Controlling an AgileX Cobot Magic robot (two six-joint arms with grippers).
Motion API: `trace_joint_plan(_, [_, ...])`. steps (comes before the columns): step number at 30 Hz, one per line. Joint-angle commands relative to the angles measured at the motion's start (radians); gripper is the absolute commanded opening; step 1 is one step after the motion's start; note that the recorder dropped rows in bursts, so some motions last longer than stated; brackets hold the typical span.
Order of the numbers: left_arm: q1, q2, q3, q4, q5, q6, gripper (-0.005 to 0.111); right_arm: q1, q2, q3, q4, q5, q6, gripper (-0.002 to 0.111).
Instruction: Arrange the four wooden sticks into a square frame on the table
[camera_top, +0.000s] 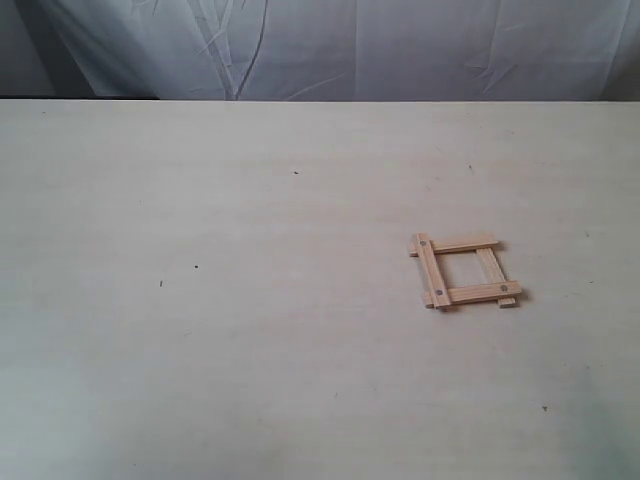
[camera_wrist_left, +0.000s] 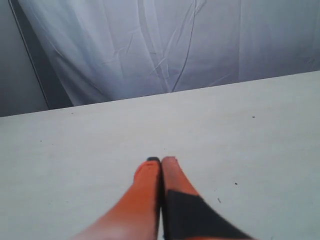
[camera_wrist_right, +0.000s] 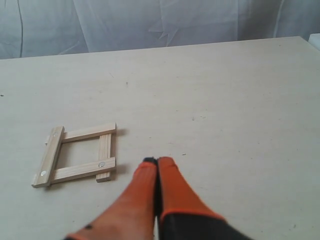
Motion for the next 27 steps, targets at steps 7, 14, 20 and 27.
trace_joint_plan(7, [0.000, -0.031, 0.126, 0.015, -0.034, 0.002, 0.000, -0.005, -0.006, 0.002, 0.002, -0.012, -0.004, -0.001])
trace_joint_plan(14, [0.000, -0.031, 0.126, 0.013, -0.012, -0.008, 0.000, -0.005, -0.006, 0.002, 0.002, -0.012, -0.004, -0.001])
trace_joint_plan(20, [0.000, -0.031, 0.126, 0.048, -0.020, -0.121, 0.000, -0.005, -0.006, 0.002, 0.002, -0.012, -0.004, -0.001])
trace_joint_plan(27, [0.000, -0.031, 0.126, 0.060, -0.020, -0.150, 0.000, -0.005, -0.006, 0.002, 0.002, -0.012, -0.004, -0.001])
